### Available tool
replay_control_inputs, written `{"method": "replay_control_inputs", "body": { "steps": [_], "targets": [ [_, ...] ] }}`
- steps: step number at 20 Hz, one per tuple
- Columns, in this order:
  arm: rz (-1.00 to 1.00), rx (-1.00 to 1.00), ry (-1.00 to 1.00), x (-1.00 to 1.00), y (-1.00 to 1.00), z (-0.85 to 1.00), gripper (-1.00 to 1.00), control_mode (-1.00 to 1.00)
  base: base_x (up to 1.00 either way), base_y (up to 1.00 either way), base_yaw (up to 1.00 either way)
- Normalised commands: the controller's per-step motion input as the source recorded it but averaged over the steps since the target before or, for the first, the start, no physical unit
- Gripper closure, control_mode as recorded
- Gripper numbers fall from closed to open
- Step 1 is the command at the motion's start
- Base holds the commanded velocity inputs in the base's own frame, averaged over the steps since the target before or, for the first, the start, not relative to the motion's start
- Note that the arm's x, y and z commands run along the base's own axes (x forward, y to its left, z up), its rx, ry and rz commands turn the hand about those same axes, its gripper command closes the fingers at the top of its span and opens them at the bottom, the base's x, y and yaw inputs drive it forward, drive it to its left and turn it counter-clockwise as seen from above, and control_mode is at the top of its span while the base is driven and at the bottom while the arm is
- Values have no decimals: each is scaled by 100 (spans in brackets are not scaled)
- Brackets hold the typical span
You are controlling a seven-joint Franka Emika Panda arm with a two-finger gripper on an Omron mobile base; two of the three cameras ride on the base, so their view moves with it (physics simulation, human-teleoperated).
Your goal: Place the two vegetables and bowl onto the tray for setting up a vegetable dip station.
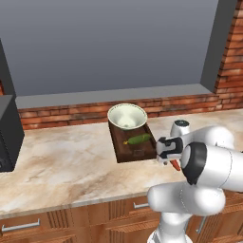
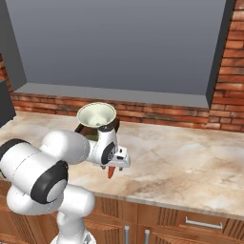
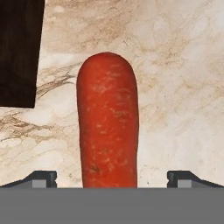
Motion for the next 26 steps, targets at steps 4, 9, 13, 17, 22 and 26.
{"method": "replay_control_inputs", "body": {
  "steps": [4, 9, 13, 17, 22, 26],
  "targets": [
    [0, 0, 0, 0, 0, -10, 100, -100, 0, 0, 0],
    [1, 0, 0, 0, -2, 0, 100, -100, 0, 0, 0],
    [13, 0, 0, 0, 0, 0, 100, -100, 0, 0, 0],
    [10, 0, 0, 9, 0, 29, 100, -100, 0, 0, 0],
    [12, 0, 0, 3, 0, 47, 100, -100, 0, 0, 0],
    [16, 1, 0, 6, 0, 56, 100, -100, 0, 0, 0]
  ]
}}
